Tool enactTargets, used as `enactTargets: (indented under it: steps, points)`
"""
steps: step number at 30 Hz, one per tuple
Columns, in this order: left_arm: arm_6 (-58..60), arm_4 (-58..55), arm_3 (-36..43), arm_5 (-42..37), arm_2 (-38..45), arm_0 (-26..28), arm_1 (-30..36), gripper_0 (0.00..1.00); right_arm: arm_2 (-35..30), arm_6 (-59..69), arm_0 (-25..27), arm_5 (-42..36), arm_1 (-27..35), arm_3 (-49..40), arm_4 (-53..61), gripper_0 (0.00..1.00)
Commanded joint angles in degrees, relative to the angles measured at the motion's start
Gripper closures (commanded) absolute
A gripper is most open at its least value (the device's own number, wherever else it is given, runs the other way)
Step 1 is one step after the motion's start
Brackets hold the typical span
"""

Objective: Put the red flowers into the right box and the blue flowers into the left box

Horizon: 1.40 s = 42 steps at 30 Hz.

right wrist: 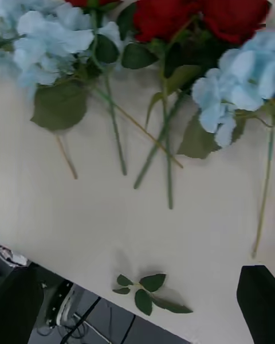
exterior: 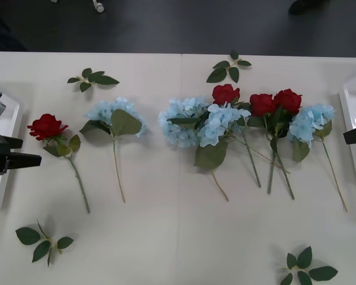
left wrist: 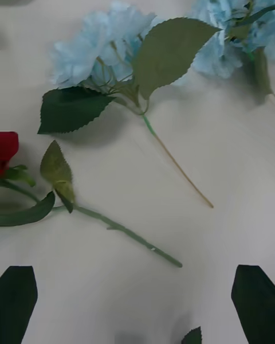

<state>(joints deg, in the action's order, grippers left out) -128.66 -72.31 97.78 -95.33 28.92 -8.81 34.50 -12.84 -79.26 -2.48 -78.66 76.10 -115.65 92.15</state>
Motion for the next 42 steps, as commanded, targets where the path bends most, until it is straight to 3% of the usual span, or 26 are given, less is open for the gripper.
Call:
enactTargets:
  steps: [1,14,24,31,42]
  points:
    - [14.49,4.37,6.81,0.23,-0.71,2.22,1.97,0.0,5.28,1.3,-0.59,2.11,1.77,3.51,-5.58,0.0]
    - [44.02,18.25,12.26,0.23,-7.83,1.61,1.18,0.0,21.8,-0.02,-7.89,10.19,-5.43,13.53,-22.37,0.0]
    - [54.39,33.11,12.26,1.73,-9.15,-1.38,-8.49,0.0,30.59,-0.63,-11.76,16.08,-10.0,21.0,-33.35,0.0]
    - [57.73,42.25,12.09,2.96,-14.16,-2.61,-10.24,0.0,31.38,-1.77,-12.19,19.51,-14.13,25.39,-37.84,0.0]
    - [68.8,49.37,8.75,4.63,-20.49,-5.34,-10.77,0.0,34.29,-4.15,-12.55,26.45,-15.45,29.43,-39.33,0.0]
